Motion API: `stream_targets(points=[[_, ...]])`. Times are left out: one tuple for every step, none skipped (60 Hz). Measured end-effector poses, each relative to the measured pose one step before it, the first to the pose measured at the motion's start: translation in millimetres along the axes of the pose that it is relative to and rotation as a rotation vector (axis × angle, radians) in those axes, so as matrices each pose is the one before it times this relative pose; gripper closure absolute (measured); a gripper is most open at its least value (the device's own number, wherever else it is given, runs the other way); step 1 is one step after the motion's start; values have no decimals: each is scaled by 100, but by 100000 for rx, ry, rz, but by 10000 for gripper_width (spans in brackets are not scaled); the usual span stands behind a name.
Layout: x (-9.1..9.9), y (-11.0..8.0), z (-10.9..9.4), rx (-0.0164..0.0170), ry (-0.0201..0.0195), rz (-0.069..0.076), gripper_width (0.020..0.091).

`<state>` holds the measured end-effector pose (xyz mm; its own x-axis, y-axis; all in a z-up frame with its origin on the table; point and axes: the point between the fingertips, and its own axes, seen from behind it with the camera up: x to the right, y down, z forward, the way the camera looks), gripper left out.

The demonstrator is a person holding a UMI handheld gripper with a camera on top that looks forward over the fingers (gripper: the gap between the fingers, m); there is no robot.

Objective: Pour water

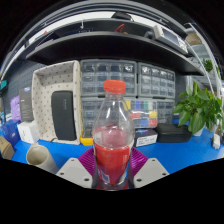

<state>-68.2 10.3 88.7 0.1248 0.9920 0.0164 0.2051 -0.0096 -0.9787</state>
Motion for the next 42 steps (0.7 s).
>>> stream_targets(points=[[-9, -11, 14, 95, -83, -320, 670], [1, 17, 6, -141, -58, -153, 651], [-5, -14, 27, 10, -172, -49, 635], [-23, -8, 44, -204, 34, 52, 628], [-23, 5, 35, -357, -8, 112, 609], [-26, 7, -21, -352, -100, 32, 596], [-16, 28, -6, -458, -81, -51, 590], [-20, 24, -15, -415, -71, -187, 576], [-39, 57, -29, -501, -141, -440, 565], [-74, 234, -18, -1180, -221, -584, 549], [-32, 371, -35, -1672, -148, -499, 500], [76, 517, -86, -1781, -31, -408, 469], [30, 421, -86, -1919, 115, -441, 437], [13, 388, -97, -1493, -3, -521, 425], [3, 356, -119, -1238, -77, -569, 412], [-48, 292, -129, -931, -205, -540, 402], [-66, 260, -154, -615, -209, -547, 396], [-45, 252, -160, -532, -151, -411, 397], [-64, 298, -202, -671, -66, -250, 399], [-71, 472, -247, -537, -43, -54, 399], [-60, 339, -194, -729, 37, -250, 399], [-48, 363, -270, -939, 57, -265, 397], [-2, 385, -293, -856, 138, -320, 399], [74, 401, -342, -819, 337, -296, 397], [96, 404, -339, -863, 527, -152, 398], [77, 384, -346, -798, 585, -10, 401], [78, 389, -390, -711, 558, 36, 400], [97, 366, -410, -617, 371, 60, 400], [0, 412, -391, -644, 425, 430, 399], [13, 344, -377, -685, 451, 456, 399], [9, 373, -374, -670, 316, 542, 397], [-59, 373, -391, -769, 136, 603, 398], [-75, 363, -401, -904, 6, 550, 398], [-69, 355, -415, -852, 36, 412, 395], [-83, 294, -425, -827, 147, 243, 401], [2, 193, -504, -817, 160, 12, 400], [-67, 203, -417, -524, 109, -11, 401], [-152, 102, -489, -490, 15, -51, 402], [-150, 15, -515, -317, -171, -213, 401], [-189, -61, -514, -153, -166, -261, 402], [-173, -142, -498, 6, -33, -297, 402], [-144, -212, -509, 71, 82, -357, 402]])
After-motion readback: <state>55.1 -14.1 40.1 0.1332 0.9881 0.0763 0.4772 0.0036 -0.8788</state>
